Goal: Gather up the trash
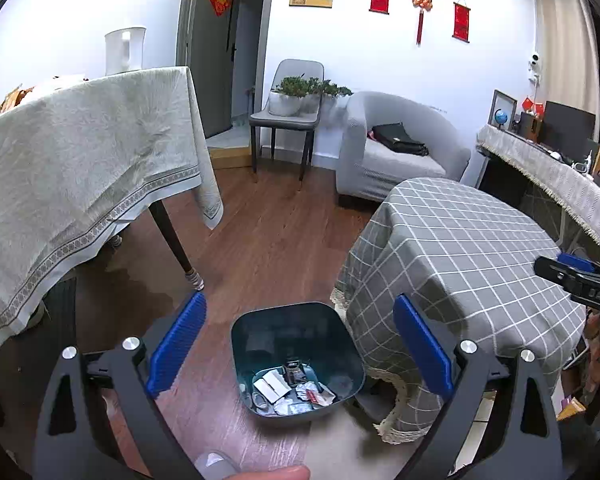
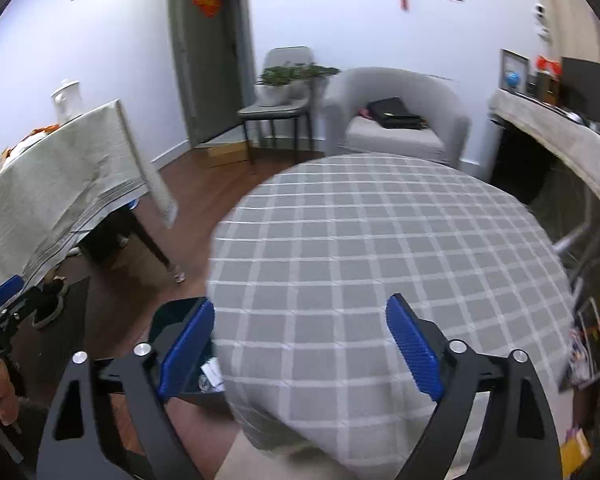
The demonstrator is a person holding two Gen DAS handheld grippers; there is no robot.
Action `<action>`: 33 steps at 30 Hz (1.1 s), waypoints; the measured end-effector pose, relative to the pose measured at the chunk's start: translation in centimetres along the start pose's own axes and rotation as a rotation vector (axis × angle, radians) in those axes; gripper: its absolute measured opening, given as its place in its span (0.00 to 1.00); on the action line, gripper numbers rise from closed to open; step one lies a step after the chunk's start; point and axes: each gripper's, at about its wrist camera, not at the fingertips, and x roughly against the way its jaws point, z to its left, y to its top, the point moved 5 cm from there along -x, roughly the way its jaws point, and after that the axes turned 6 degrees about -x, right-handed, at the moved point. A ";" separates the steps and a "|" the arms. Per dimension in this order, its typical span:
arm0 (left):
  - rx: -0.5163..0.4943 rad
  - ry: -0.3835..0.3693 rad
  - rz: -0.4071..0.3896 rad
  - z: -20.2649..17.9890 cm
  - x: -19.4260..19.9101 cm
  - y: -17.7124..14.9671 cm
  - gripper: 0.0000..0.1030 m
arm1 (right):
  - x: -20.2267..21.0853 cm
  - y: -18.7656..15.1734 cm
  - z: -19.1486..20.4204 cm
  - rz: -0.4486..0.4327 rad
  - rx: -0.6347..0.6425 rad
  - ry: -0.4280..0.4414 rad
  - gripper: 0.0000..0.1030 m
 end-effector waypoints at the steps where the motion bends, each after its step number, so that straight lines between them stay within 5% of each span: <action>1: -0.005 0.000 -0.006 -0.2 0.2 -0.2 0.94 | 0.6 -0.3 -1.0 -0.003 -0.012 -0.017 0.90; 11: -0.062 -0.005 -0.026 -2.3 1.4 -0.4 0.95 | 4.1 -2.6 -5.7 -0.019 -0.036 -0.043 0.97; 33: -0.084 -0.013 -0.004 -4.1 0.2 -2.1 0.94 | 5.2 -3.8 -3.6 -0.057 0.078 0.033 0.97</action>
